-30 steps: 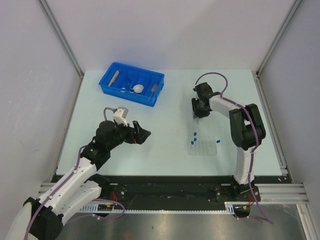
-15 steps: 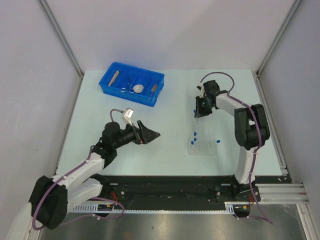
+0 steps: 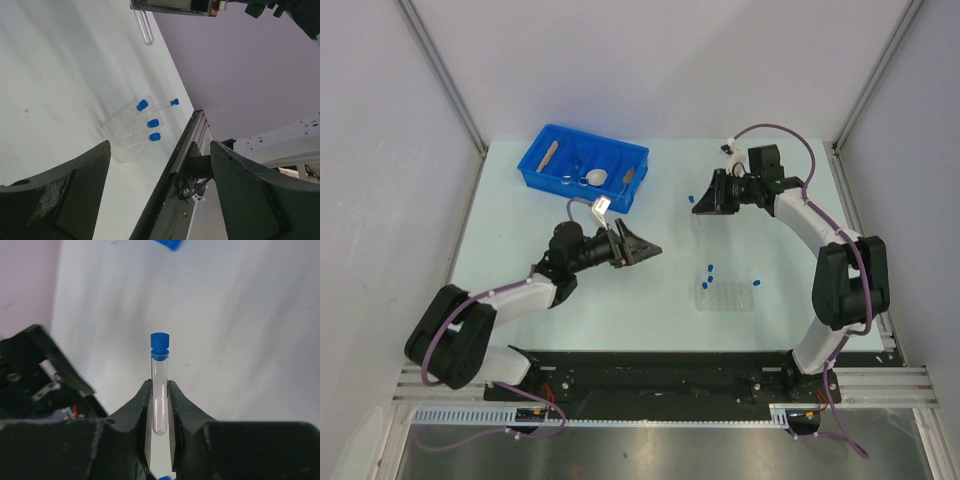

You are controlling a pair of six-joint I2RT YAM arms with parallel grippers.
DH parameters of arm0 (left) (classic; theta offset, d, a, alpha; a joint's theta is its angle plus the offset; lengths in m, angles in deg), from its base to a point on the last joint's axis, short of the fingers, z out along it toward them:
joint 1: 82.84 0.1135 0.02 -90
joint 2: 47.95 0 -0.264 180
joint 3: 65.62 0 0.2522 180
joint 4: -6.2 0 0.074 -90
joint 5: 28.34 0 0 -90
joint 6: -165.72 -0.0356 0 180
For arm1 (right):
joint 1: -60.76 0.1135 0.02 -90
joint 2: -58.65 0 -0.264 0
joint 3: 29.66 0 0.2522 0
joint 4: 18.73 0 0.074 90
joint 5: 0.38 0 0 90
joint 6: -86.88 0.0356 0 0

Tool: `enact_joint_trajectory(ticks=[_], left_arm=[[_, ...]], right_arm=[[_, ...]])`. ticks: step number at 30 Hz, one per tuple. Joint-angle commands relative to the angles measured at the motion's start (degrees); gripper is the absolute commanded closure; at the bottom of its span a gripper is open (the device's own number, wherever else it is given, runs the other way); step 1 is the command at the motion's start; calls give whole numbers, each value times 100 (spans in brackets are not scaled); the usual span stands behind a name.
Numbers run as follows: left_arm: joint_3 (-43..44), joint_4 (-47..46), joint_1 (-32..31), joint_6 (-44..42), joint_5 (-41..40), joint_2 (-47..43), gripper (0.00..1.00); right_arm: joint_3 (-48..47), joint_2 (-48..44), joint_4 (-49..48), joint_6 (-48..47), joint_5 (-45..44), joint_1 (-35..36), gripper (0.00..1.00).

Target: Organize the chemistry lab equipment

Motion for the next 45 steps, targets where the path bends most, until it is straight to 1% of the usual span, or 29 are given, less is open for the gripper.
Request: enact_joint_trajectory(ticks=[1,6,8,9,10,12,13,16,18,20,23,24,26,27,29,30,33,36,38,39,40,42,43,44,45], left_arm=[[596,-904,-297,347,149,598,16],[1114,-686,-622,339,-334,1003,18],[1360,-484,-702,321,-659,1144,21],[1457,-74,-798,243,-765,1223,23],[1562,104,-842,190,-887,1258,28],[1800,526,-973,119,-1213,1329,32],[1862,633,-1009,128,-1301,1407,38],[2064,1002,-1097,102,-1600,1531,41],[2196,1239,-1159,32,-1802,1566,41],[2318,1327,-1185,-13,-1890,1584,43],[2468,1494,-1229,-100,-1979,1645,51],[2495,1504,-1229,-135,-1961,1680,58],[2513,1495,-1229,-153,-1926,1689,65],[2513,1495,-1221,-197,-1900,1681,71],[2434,1451,-1221,-241,-1847,1654,79],[2399,1425,-1220,-293,-1794,1593,85],[2258,1416,-1220,-512,-1663,1453,94],[2126,1451,-1220,-829,-1495,1260,98],[2012,1521,-1194,-1014,-1390,1128,98],[1977,1565,-1185,-1250,-1346,970,98],[1872,1591,-1177,-1374,-1294,882,98],[1775,1714,-1150,-1795,-1083,601,98],[1696,1889,-1150,-1971,-1030,504,98],[1669,1995,-1141,-2338,-890,303,98],[1625,2092,-1150,-2516,-793,205,98]], right_arm=[[313,-597,-654,856,1260,141,88],[621,-871,-945,1138,1393,274,87],[683,-897,-1024,1182,1410,282,87],[692,-897,-1042,1191,1428,282,87],[709,-897,-1077,1243,1445,274,87],[753,-906,-1112,1287,1480,282,87],[780,-924,-1173,1322,1481,291,87],[859,-967,-1244,1349,1489,300,87],[929,-994,-1288,1393,1489,300,87],[982,-1038,-1349,1410,1481,309,87],[1052,-1091,-1376,1402,1463,309,87],[1070,-1108,-1393,1384,1454,309,87],[1114,-1152,-1385,1367,1411,309,87],[1131,-1178,-1376,1323,1393,318,87],[1158,-1249,-1341,1253,1314,335,87],[1175,-1284,-1332,1183,1288,353,87],[1210,-1363,-1244,1042,1191,388,86],[1219,-1460,-1078,726,1085,458,82],[1219,-1521,-954,375,1164,485,76],[1219,-1600,-815,199,1286,476,70],[1211,-1653,-761,-255,1383,450,58],[1211,-1845,-438,-915,1734,354,42],[1211,-1899,-279,-1415,1875,318,27],[1211,-1960,-155,-1750,2129,257,21],[1211,-2039,55,-1919,2244,134,16]])
